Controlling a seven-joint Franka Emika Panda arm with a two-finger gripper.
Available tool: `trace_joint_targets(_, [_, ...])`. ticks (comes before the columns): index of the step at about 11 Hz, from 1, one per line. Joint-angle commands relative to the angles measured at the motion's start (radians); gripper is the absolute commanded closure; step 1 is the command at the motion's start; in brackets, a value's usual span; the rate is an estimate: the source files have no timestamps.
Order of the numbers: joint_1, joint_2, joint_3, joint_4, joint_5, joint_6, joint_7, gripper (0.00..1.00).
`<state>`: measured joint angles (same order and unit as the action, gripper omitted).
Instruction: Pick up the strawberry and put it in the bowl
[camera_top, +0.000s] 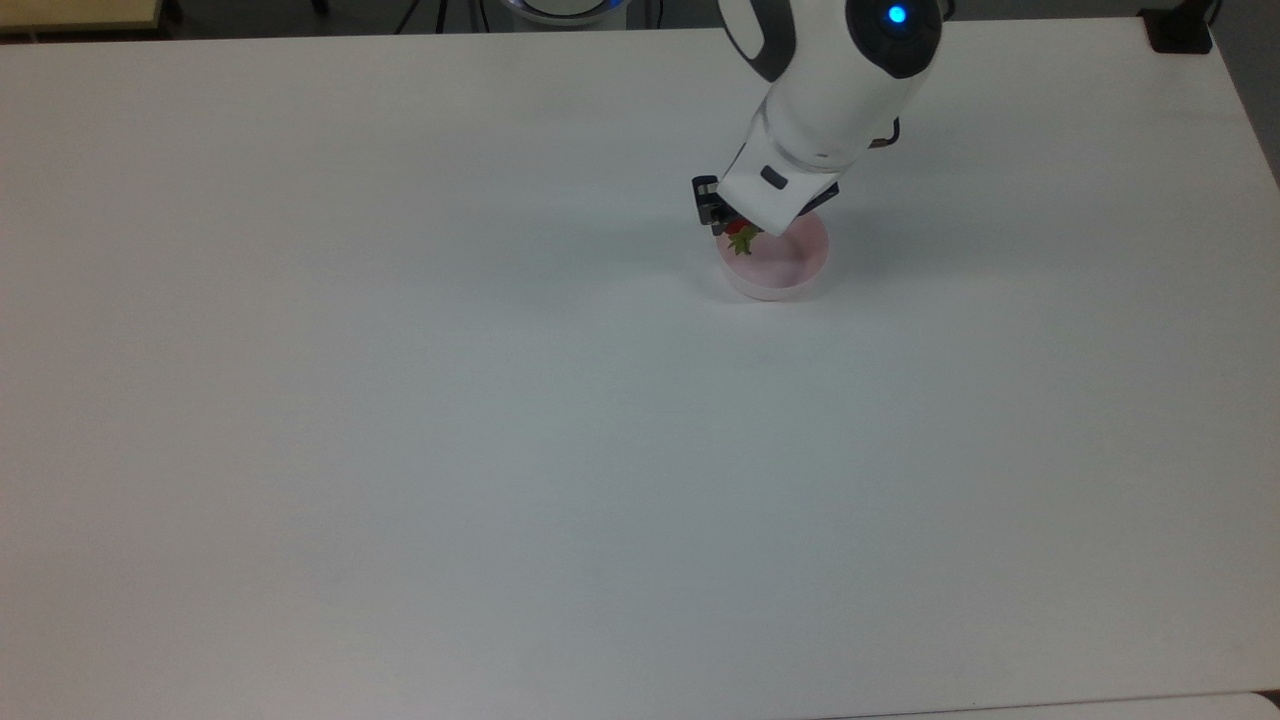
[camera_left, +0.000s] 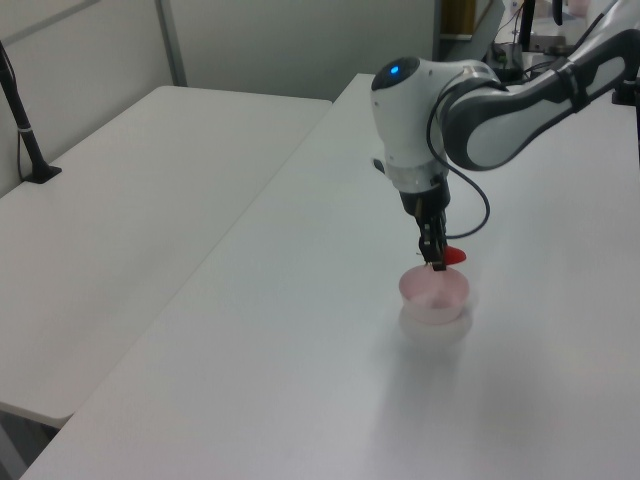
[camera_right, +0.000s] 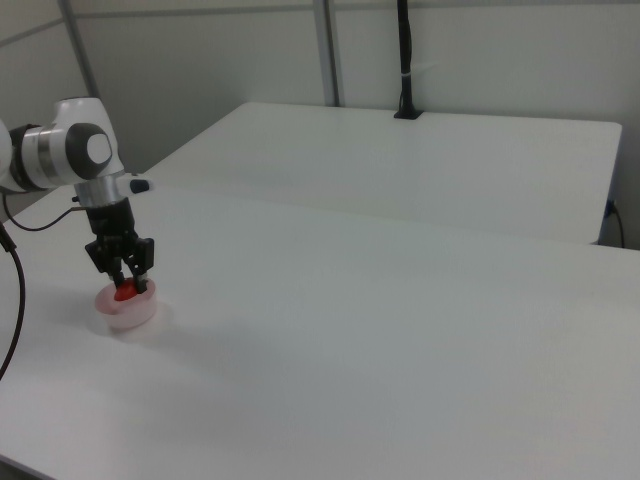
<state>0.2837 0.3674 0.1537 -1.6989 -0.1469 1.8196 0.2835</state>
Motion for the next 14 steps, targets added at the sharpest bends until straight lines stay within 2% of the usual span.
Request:
trace_joint_targets(1, [0.042,-0.028,-0.013,-0.042,0.032,0.018,0.054,0.55])
trace_joint_targets(2, [0.048,-0.03,-0.006,-0.035,0.042,0.015,0.057,0.16])
trace_joint_targets(3, [0.055,-0.034,-0.006,-0.03,0.043,0.017,0.098,0.0])
trace_joint_targets(5, [0.055,-0.051,-0.008,-0.004,0.032,0.004,0.118,0.0])
trace_joint_targets(7, [0.031,-0.114,-0.016,-0.002,0.027,0.004,0.115,0.0])
trace_joint_targets(9, [-0.056,-0.188,-0.017,-0.002,0.026,0.003,0.091,0.0])
trace_joint_targets(12, [-0.197,-0.298,-0.022,-0.002,0.032,-0.029,-0.079,0.0])
trace_joint_targets(14, [-0.262,-0.344,-0.022,0.005,0.039,-0.084,-0.119,0.0])
